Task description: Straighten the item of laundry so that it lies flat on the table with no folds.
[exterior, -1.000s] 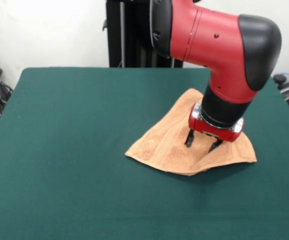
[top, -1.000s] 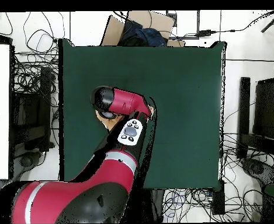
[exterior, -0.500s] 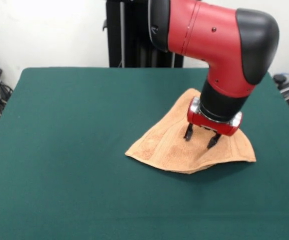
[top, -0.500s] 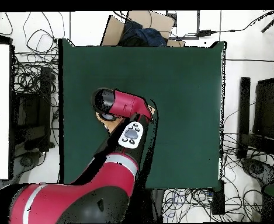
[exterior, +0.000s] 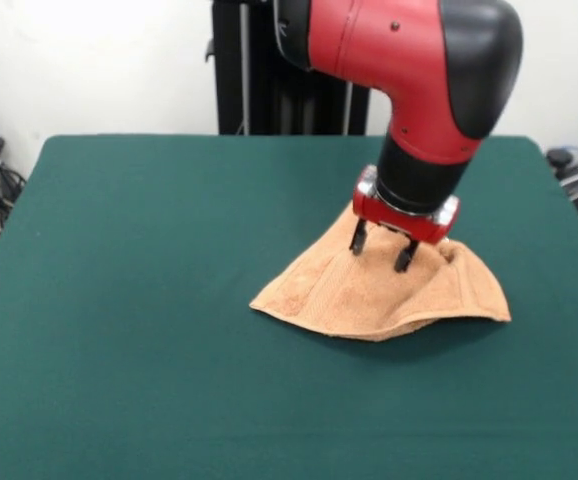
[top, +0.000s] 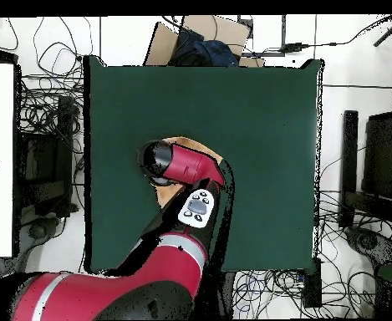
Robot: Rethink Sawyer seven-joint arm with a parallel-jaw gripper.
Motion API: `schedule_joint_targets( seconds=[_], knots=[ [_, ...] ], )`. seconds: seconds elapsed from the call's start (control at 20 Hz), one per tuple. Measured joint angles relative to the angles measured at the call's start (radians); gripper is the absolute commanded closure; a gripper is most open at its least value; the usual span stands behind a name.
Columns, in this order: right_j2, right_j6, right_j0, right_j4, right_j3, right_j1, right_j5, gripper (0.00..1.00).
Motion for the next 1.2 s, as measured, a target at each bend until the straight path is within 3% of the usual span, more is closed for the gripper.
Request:
schedule_joint_targets(
  seconds=[0.35, 1.2],
  knots=[
    [0.004, 0.000, -0.001, 0.000, 0.085, -0.049, -0.054, 0.00],
    [0.012, 0.000, -0.006, 0.000, 0.169, -0.071, -0.132, 0.00]
  ],
)
